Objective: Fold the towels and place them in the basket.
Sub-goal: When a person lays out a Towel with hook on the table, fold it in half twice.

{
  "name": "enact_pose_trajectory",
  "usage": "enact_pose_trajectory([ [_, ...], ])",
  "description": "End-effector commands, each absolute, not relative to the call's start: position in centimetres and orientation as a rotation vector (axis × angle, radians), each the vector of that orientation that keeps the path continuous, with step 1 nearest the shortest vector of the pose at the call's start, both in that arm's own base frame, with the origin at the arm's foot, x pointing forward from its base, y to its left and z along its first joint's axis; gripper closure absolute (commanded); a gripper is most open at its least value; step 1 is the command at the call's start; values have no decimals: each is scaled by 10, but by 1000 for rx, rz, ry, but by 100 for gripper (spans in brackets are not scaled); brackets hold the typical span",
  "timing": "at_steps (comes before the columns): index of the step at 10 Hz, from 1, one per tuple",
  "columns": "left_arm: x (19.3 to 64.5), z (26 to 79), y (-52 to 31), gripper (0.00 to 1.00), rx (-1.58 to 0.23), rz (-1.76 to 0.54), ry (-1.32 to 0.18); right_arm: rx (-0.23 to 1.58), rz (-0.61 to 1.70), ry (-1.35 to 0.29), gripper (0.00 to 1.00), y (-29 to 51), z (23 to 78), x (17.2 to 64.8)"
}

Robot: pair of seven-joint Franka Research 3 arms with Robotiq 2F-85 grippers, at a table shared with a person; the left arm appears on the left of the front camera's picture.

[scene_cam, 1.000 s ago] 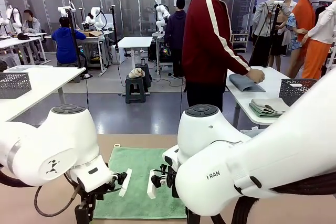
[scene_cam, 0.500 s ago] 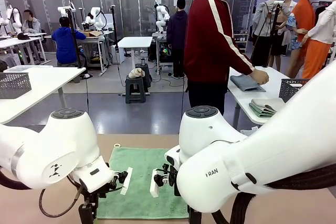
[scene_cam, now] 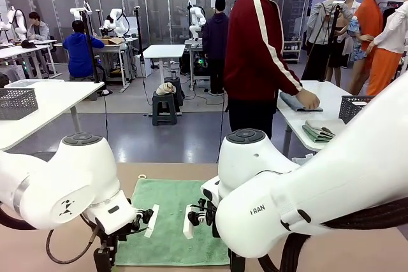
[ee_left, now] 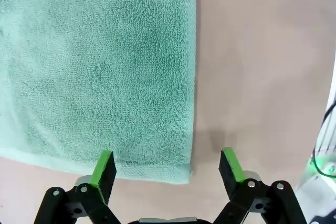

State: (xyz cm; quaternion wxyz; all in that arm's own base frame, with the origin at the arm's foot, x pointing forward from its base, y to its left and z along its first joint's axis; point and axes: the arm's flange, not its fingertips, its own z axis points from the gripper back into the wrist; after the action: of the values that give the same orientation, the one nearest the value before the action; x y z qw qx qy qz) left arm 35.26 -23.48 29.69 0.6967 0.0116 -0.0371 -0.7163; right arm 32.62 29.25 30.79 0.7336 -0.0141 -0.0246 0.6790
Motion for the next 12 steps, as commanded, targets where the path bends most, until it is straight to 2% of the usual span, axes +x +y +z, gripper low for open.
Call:
enact_pose_trajectory([
  [1, 353, 292, -231, 0, 34, -1608, -77, -45, 1502, -60, 0, 295, 303, 330],
  [2, 354, 290, -231, 0, 34, -1607, -74, -45, 1505, -59, 18, 294, 301, 330],
  [3, 355, 290, -233, 0, 33, -1608, -72, -47, 1508, -67, 14, 294, 300, 331],
  [11, 360, 286, -234, 0, 39, -1609, -55, -62, 1497, -79, 14, 290, 294, 334],
  [12, 359, 286, -234, 14, 53, -1608, -64, -63, 1496, -77, 20, 290, 293, 335],
])
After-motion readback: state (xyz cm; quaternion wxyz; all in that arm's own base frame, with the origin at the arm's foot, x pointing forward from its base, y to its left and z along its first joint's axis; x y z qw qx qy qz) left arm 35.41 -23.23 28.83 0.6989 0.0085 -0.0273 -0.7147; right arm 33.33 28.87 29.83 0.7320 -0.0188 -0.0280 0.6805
